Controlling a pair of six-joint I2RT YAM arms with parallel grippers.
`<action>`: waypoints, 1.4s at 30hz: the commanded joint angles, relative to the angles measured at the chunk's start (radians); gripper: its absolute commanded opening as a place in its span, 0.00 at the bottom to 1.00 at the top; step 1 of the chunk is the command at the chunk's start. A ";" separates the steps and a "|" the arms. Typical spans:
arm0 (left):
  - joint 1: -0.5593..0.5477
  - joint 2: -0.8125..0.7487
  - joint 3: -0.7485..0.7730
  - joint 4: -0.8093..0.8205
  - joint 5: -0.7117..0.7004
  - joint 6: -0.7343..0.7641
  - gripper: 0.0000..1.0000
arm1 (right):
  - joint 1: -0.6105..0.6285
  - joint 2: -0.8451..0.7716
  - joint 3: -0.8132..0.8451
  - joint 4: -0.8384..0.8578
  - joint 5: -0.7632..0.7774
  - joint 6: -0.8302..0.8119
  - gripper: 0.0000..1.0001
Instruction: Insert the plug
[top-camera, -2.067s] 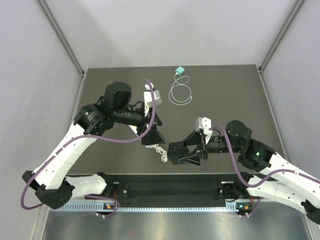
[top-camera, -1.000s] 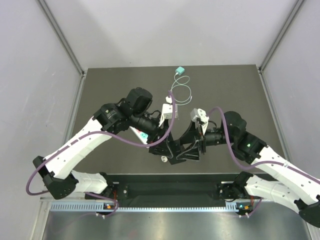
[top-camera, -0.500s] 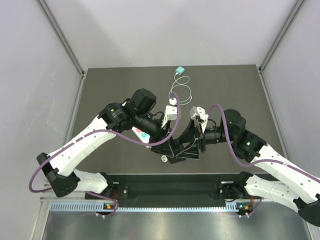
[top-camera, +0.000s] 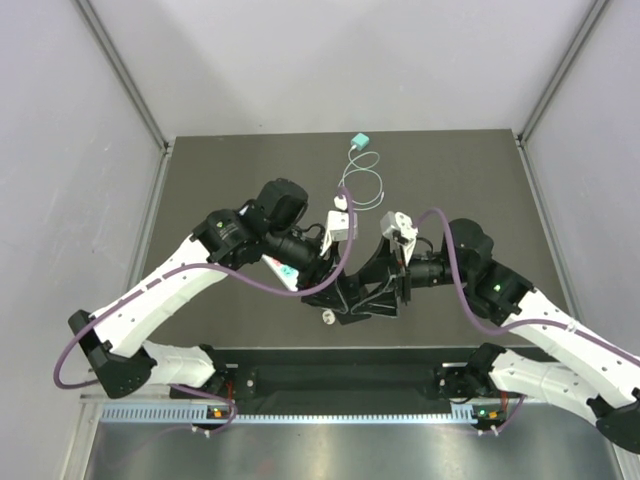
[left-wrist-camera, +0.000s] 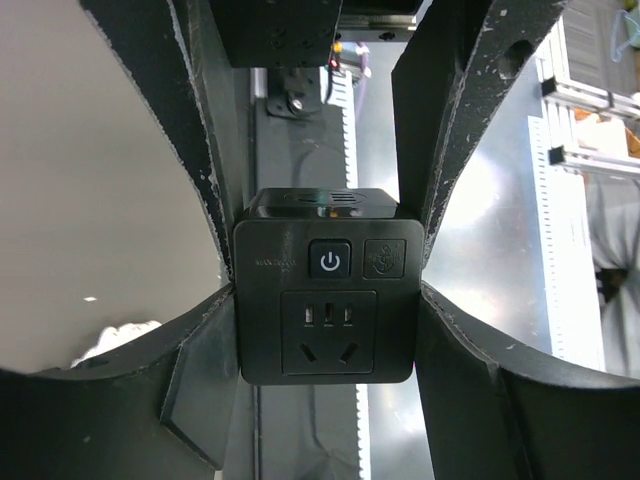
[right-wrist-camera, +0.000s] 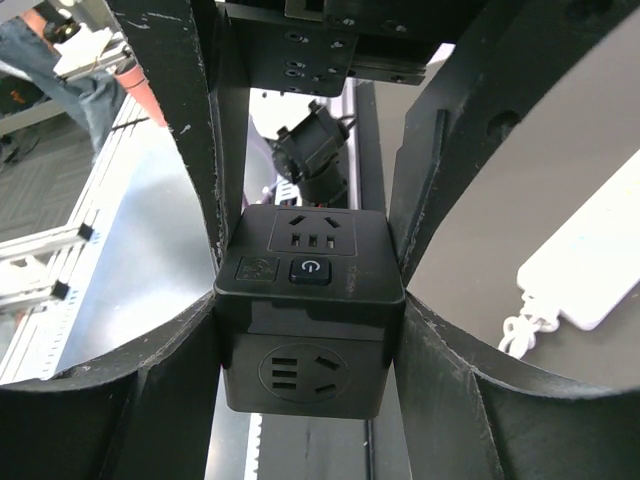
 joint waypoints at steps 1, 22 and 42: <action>-0.005 -0.052 -0.030 0.076 -0.049 0.018 0.00 | -0.024 -0.055 0.032 0.105 0.104 0.037 0.60; 0.263 -0.101 -0.151 0.120 -0.529 0.077 0.00 | -0.026 -0.406 -0.028 -0.125 0.498 0.067 1.00; 0.677 0.241 -0.095 0.229 -0.322 0.366 0.00 | -0.024 -0.494 -0.246 0.010 0.474 0.152 1.00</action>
